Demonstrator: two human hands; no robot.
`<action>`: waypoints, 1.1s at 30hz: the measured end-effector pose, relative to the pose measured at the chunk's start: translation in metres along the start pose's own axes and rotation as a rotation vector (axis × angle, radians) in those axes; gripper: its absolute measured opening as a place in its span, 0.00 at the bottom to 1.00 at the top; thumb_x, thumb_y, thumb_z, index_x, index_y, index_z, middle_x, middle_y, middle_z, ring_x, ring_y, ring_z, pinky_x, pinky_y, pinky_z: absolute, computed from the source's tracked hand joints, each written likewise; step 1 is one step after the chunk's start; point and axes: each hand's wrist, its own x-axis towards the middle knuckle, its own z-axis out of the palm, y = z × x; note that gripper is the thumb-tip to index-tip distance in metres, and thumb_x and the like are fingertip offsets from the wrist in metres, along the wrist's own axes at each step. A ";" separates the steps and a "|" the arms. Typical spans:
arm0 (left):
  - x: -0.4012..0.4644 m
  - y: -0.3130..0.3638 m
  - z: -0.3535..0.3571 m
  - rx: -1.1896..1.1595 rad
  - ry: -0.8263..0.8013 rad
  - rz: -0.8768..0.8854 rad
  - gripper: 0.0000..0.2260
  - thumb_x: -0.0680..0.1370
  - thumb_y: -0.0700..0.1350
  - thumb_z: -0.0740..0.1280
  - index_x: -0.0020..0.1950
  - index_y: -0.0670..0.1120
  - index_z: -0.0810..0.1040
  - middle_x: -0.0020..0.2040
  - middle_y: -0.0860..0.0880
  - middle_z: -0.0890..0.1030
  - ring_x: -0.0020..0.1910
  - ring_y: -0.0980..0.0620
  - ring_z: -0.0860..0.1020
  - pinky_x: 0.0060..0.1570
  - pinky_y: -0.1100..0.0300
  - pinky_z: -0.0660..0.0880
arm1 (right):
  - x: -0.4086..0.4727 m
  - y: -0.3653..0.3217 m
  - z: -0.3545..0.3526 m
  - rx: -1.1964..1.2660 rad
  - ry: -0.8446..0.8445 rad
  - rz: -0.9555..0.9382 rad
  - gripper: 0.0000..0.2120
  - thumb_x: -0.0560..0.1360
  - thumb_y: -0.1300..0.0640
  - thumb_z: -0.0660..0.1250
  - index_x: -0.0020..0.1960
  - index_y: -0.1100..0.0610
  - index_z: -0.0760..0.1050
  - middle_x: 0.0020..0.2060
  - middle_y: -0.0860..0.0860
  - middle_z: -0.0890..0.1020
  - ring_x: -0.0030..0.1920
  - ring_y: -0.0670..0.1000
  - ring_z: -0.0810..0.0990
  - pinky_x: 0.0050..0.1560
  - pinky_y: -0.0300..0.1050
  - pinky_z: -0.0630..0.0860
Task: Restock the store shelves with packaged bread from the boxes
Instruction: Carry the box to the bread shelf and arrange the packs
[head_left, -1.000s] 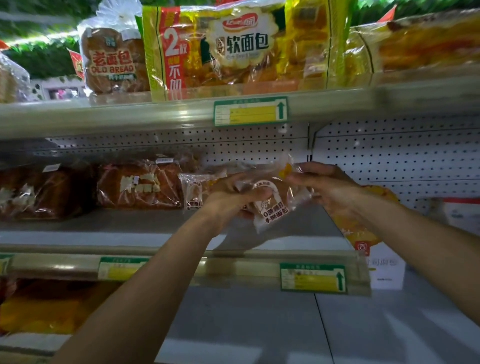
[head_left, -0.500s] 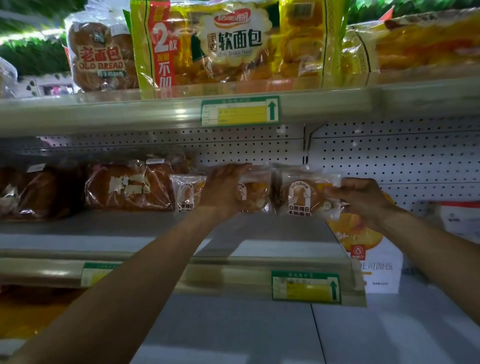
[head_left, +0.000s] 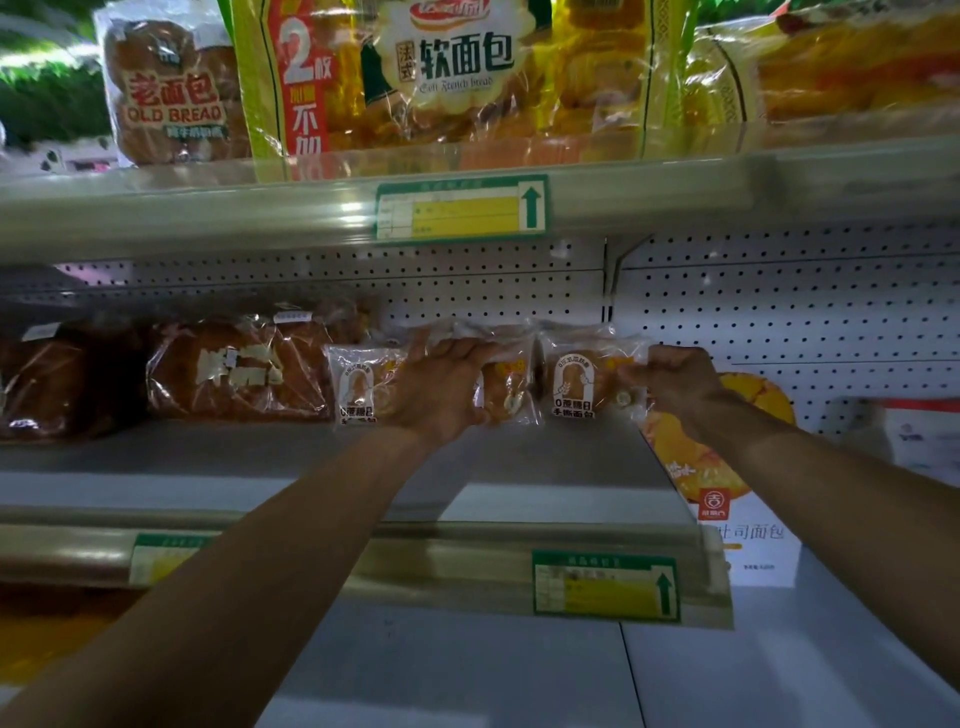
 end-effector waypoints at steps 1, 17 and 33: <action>0.000 0.000 0.001 0.004 0.005 -0.004 0.40 0.70 0.59 0.74 0.78 0.61 0.57 0.77 0.57 0.63 0.77 0.54 0.59 0.75 0.49 0.41 | 0.000 0.000 0.001 -0.006 0.003 -0.001 0.12 0.73 0.69 0.70 0.57 0.66 0.79 0.46 0.57 0.81 0.35 0.46 0.78 0.25 0.31 0.74; -0.014 0.008 -0.016 -0.624 0.058 -0.261 0.29 0.74 0.53 0.73 0.73 0.53 0.68 0.69 0.55 0.71 0.66 0.52 0.70 0.66 0.55 0.68 | -0.027 -0.015 0.008 -0.569 0.213 -0.315 0.25 0.74 0.54 0.71 0.68 0.58 0.69 0.65 0.59 0.70 0.68 0.59 0.64 0.62 0.53 0.66; -0.226 -0.032 -0.093 -1.510 0.355 -0.717 0.10 0.80 0.45 0.67 0.61 0.47 0.78 0.50 0.46 0.85 0.43 0.49 0.85 0.39 0.60 0.80 | -0.181 -0.073 0.196 -0.203 -0.308 -0.733 0.04 0.78 0.54 0.65 0.50 0.51 0.78 0.42 0.42 0.79 0.43 0.43 0.78 0.47 0.49 0.78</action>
